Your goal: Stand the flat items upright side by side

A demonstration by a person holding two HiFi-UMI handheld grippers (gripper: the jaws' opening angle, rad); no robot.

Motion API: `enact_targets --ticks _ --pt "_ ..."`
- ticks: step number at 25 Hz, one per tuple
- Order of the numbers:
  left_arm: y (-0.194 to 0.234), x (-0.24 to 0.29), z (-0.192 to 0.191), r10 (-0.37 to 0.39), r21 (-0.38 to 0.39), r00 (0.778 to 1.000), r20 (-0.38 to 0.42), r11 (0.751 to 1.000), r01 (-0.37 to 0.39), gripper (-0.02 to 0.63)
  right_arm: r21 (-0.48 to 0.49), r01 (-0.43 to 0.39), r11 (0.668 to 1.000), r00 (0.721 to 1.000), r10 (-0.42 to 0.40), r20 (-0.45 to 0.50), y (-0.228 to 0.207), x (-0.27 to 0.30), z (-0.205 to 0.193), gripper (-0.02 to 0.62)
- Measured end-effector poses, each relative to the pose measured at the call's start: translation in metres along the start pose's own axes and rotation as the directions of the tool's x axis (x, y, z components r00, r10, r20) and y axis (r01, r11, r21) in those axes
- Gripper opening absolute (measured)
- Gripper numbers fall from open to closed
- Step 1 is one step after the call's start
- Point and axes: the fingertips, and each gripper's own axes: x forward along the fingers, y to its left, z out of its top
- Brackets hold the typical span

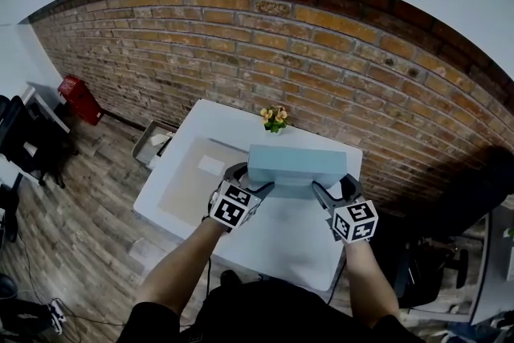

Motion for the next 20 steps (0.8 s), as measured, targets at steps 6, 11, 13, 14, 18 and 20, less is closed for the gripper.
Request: enact_targets --ticks 6,11,13,14,18,20 --pt "0.0014 0.0028 -0.0011 -0.028 -0.016 1.000 0.000 0.999 0.028 0.356 0.063 -0.014 0.998 1.000 0.014 0.007 -0.0030 0.0002 -0.0024 0.331" --pt "0.0040 -0.0022 -0.0025 -0.059 -0.048 0.998 0.001 0.997 0.059 0.356 0.072 -0.032 0.997 0.999 0.031 0.016 -0.0056 -0.0038 0.0024 0.333" --pt "0.0032 -0.0035 -0.0036 -0.069 -0.053 0.998 0.006 0.996 0.069 0.356 0.076 -0.036 0.996 0.999 0.035 0.016 -0.0076 -0.0057 0.0006 0.333" --pt "0.0022 -0.0031 -0.0047 -0.074 -0.053 0.997 0.004 0.996 0.074 0.356 0.080 -0.038 0.996 0.999 0.037 0.013 -0.0082 -0.0060 -0.0015 0.333" --pt "0.0003 0.0005 -0.0071 -0.085 -0.053 0.996 -0.001 0.995 0.084 0.356 0.103 -0.038 0.994 0.999 0.037 0.008 -0.0087 -0.0022 -0.0055 0.336" --pt "0.0004 0.0006 -0.0064 -0.087 -0.056 0.996 0.004 0.995 0.087 0.356 0.112 -0.034 0.993 0.999 0.033 0.013 -0.0086 -0.0008 -0.0033 0.341"
